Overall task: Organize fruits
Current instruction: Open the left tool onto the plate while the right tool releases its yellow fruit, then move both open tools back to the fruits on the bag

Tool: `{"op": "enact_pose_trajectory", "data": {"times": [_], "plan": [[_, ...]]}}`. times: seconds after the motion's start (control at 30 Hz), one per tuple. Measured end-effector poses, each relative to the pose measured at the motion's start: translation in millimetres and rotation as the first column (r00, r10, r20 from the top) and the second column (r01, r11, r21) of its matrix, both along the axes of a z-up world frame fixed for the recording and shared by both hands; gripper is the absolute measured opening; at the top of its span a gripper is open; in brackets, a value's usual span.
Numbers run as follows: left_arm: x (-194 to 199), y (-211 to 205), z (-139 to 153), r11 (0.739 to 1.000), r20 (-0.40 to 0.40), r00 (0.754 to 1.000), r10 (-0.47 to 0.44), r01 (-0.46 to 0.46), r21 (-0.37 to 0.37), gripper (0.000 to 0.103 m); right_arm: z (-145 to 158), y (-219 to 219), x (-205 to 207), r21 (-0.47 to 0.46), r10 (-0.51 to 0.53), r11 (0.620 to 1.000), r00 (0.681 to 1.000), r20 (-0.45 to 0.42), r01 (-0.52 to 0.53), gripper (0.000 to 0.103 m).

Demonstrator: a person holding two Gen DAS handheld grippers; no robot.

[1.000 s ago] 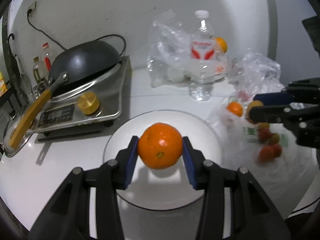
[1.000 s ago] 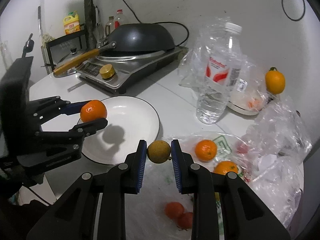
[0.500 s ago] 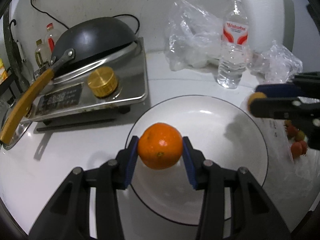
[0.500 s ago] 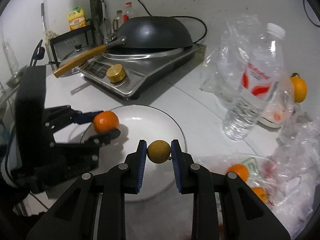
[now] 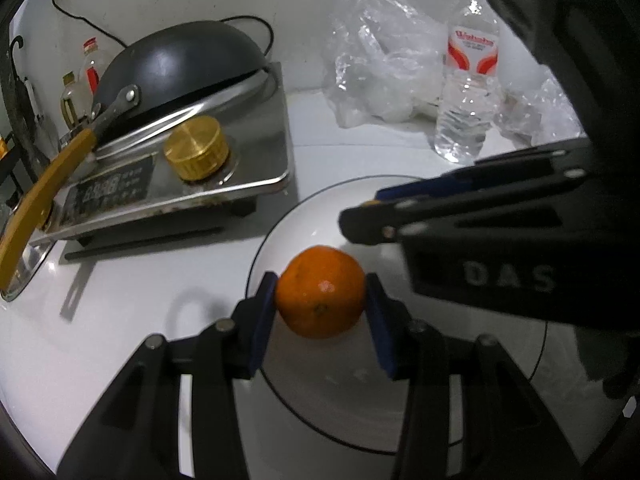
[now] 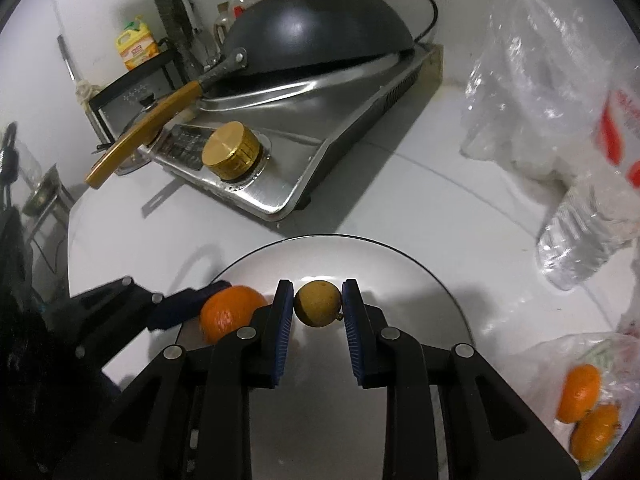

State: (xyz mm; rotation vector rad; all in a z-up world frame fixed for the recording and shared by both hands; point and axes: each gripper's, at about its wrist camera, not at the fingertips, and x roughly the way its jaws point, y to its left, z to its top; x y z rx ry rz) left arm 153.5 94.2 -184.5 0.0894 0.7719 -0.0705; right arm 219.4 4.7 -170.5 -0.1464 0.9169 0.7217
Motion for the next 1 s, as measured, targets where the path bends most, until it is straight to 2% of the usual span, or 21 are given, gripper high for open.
{"op": "enact_pose_trajectory", "data": {"times": [0.17, 0.23, 0.27, 0.47, 0.7, 0.73, 0.8, 1.0], "plan": [[0, 3, 1, 1.000, 0.004, 1.000, 0.009, -0.009, -0.008, 0.046, -4, 4, 3, 0.001, -0.010, 1.000, 1.000, -0.024, 0.010, 0.027], [0, 4, 1, 1.000, 0.003, 1.000, 0.011, -0.010, -0.017, 0.049, -3, 3, 3, 0.006, -0.012, 1.000, 1.000, -0.025, 0.012, 0.032], [-1, 4, 1, 1.000, 0.006, 1.000, 0.011, -0.011, -0.019, 0.051, -1, 1, 2, 0.008, -0.017, 1.000, 1.000, -0.016, 0.017, 0.037], [-13, 3, 12, 1.000, 0.044, 0.999, 0.022, -0.021, -0.016, 0.051, 15, -14, -8, 0.012, -0.044, 0.999, 0.998, 0.034, 0.043, 0.038], [-32, -2, 30, 0.998, 0.100, 0.994, 0.050, -0.046, -0.043, 0.054, 35, -59, -31, 0.018, -0.102, 0.995, 0.990, 0.102, 0.101, 0.038], [-35, -6, 35, 0.998, 0.115, 0.992, 0.048, -0.044, -0.042, 0.055, 37, -65, -34, 0.019, -0.109, 0.994, 0.988, 0.110, 0.108, 0.038], [-40, -12, 40, 0.998, 0.131, 0.990, 0.044, -0.039, -0.040, 0.064, 41, -81, -41, 0.021, -0.125, 0.992, 0.984, 0.129, 0.123, 0.038], [-49, -41, 55, 0.999, 0.160, 0.987, 0.018, -0.013, -0.034, 0.065, 50, -123, -58, 0.024, -0.157, 0.988, 0.973, 0.168, 0.156, 0.038]]}}
